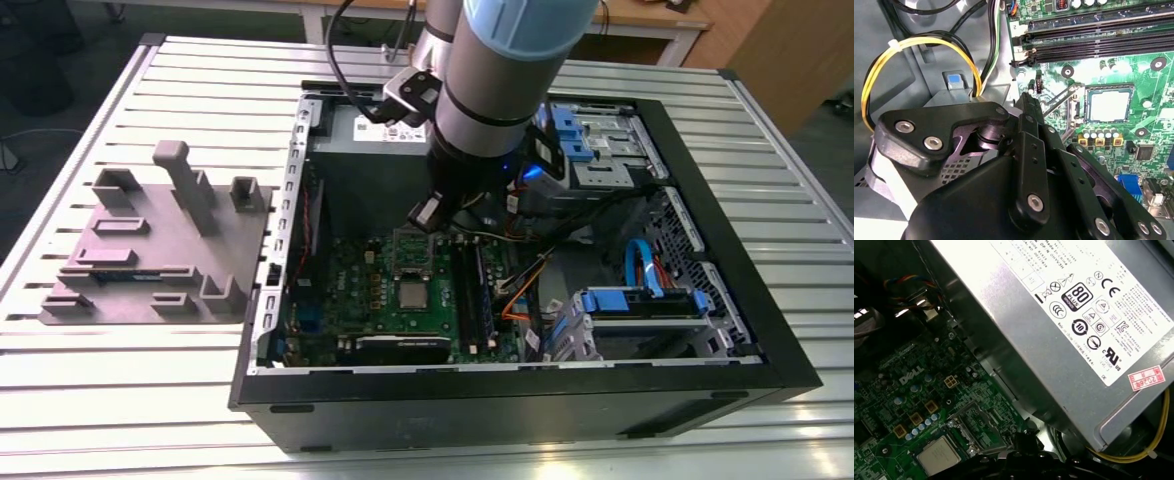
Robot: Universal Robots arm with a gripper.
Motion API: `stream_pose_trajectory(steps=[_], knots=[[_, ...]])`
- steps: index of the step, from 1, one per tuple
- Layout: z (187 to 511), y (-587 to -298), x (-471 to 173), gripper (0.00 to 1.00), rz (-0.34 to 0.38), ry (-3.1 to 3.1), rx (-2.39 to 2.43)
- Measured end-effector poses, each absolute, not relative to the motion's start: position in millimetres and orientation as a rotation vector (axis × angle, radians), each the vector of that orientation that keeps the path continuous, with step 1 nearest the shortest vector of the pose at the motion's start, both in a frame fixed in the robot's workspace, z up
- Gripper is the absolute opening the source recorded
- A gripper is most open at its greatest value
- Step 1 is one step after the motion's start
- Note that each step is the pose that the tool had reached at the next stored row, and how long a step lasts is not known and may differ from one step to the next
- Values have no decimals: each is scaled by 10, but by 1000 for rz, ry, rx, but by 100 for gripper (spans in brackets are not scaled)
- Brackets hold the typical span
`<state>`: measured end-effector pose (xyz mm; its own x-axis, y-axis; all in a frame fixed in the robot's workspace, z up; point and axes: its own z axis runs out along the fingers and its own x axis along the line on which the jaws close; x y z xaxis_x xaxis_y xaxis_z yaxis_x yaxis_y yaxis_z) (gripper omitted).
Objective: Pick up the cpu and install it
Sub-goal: 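Close the cpu cover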
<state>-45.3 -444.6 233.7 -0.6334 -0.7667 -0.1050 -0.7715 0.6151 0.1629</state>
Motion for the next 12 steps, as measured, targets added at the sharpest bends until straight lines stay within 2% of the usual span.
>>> stream_pose_trajectory(steps=[12], knots=[[2398, -4446, -472, 10, 301, 2800, -1334]])
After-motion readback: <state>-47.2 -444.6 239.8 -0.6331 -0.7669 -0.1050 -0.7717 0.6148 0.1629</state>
